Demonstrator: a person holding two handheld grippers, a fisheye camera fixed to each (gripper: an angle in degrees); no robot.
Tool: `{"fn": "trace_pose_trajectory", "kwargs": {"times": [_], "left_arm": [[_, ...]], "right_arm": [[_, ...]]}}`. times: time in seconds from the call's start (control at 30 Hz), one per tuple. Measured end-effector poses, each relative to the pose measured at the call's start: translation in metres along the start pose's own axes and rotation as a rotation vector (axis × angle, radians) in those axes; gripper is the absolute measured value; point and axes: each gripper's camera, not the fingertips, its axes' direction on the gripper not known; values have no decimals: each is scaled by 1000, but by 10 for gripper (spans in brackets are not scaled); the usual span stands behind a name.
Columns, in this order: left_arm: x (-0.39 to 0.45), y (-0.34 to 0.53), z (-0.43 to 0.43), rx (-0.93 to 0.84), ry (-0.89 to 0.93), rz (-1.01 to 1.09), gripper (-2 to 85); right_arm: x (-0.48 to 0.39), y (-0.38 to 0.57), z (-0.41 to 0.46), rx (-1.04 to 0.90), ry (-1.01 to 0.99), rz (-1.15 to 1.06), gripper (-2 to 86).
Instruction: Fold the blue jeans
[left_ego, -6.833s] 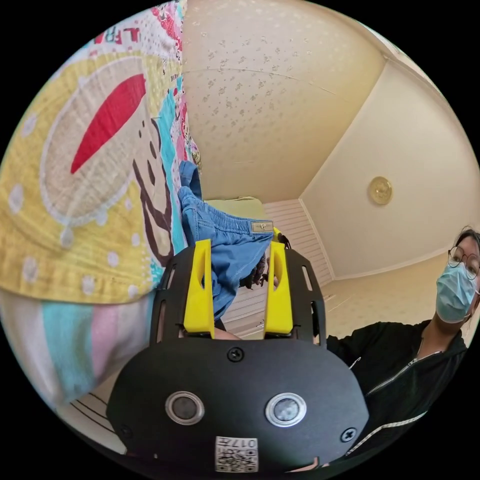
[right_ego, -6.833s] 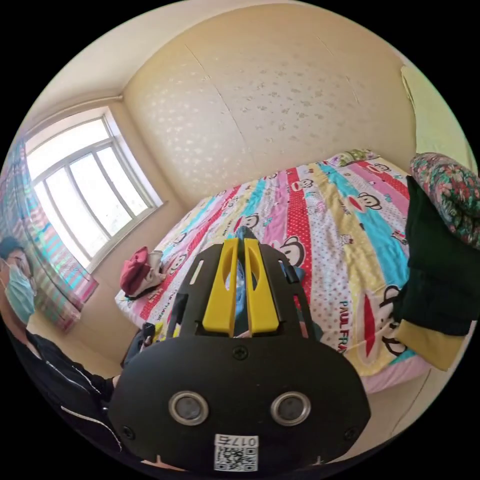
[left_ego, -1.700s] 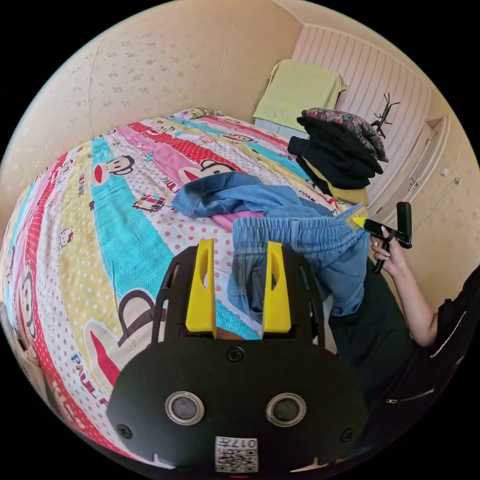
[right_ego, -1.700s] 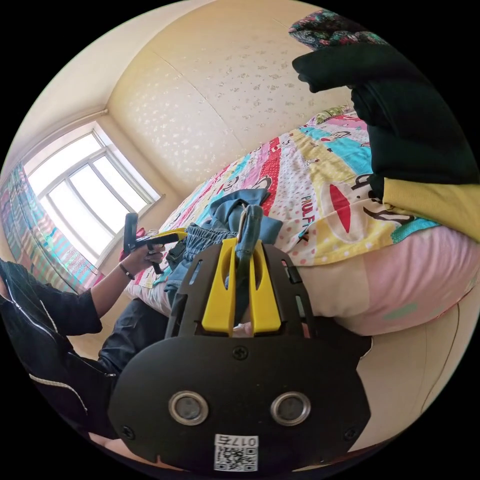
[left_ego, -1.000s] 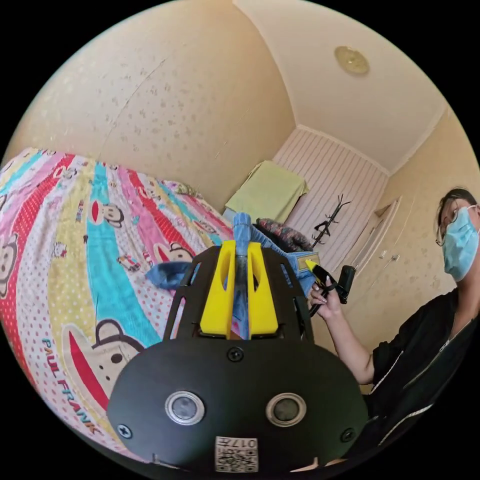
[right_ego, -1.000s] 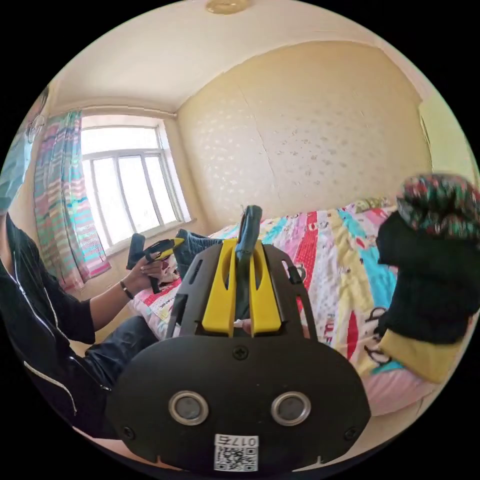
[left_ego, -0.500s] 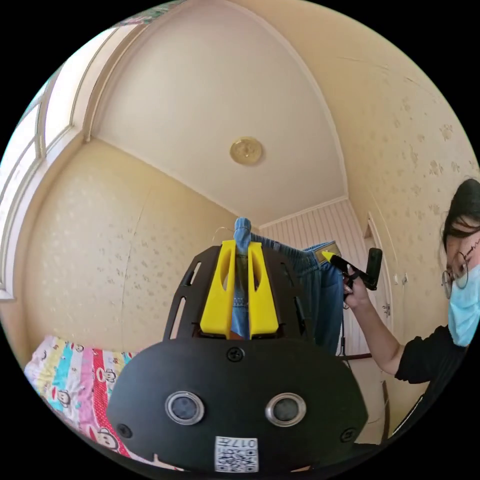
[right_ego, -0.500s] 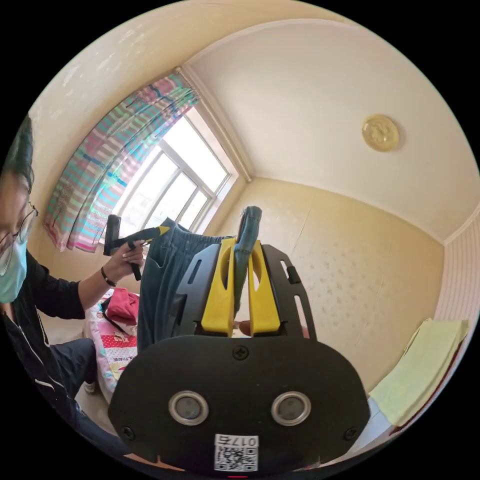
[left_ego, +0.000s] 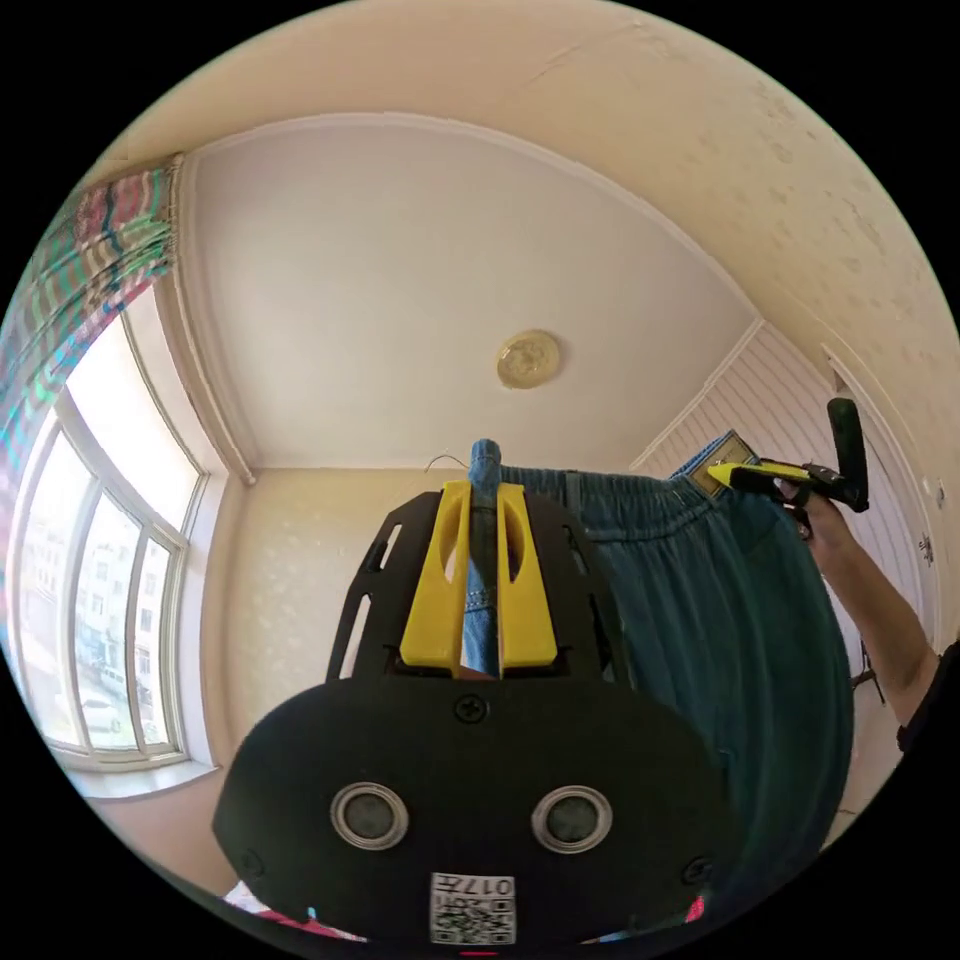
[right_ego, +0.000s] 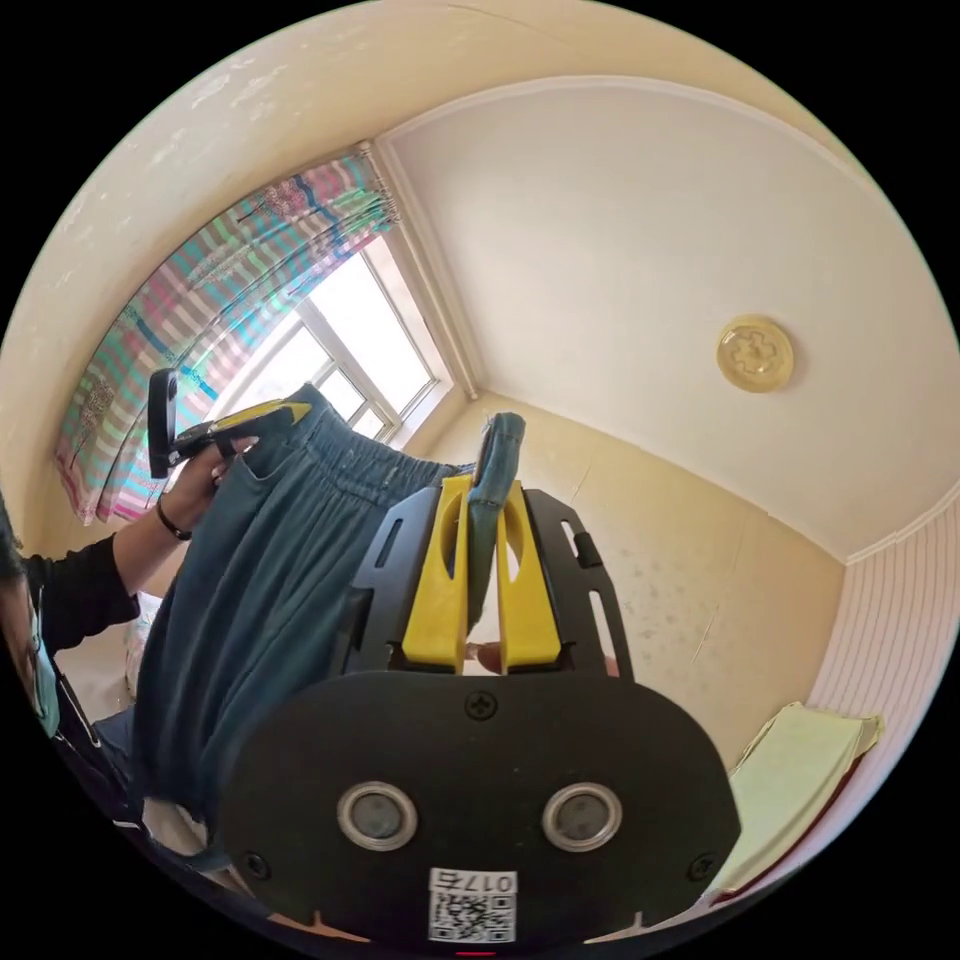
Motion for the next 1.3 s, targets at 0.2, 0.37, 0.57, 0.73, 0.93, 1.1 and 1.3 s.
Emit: {"fn": "trace_pose_trajectory", "kwargs": {"times": [0.2, 0.37, 0.57, 0.73, 0.93, 1.1, 1.3], "left_arm": [[22, -7, 35, -41, -87, 97, 49], [27, 31, 74, -8, -134, 183, 49], [1, 125, 230, -167, -132, 202, 49], [-17, 282, 515, -537, -97, 465, 56], [-92, 540, 619, -896, -136, 121, 38], [-101, 771, 554, -1238, -84, 332, 46], [-104, 869, 308, -1483, 320, 98, 46]], "right_arm": [[1, -8, 40, -65, 0, -37, 48], [14, 33, 107, -95, -32, -30, 48], [53, 135, 281, -243, -77, 19, 51], [114, 270, 490, -411, 55, 263, 70], [110, 575, 622, -565, 70, 703, 187], [5, 818, 614, -921, -167, 571, 185], [-150, 1007, 423, -1029, -747, 791, 129]]}}
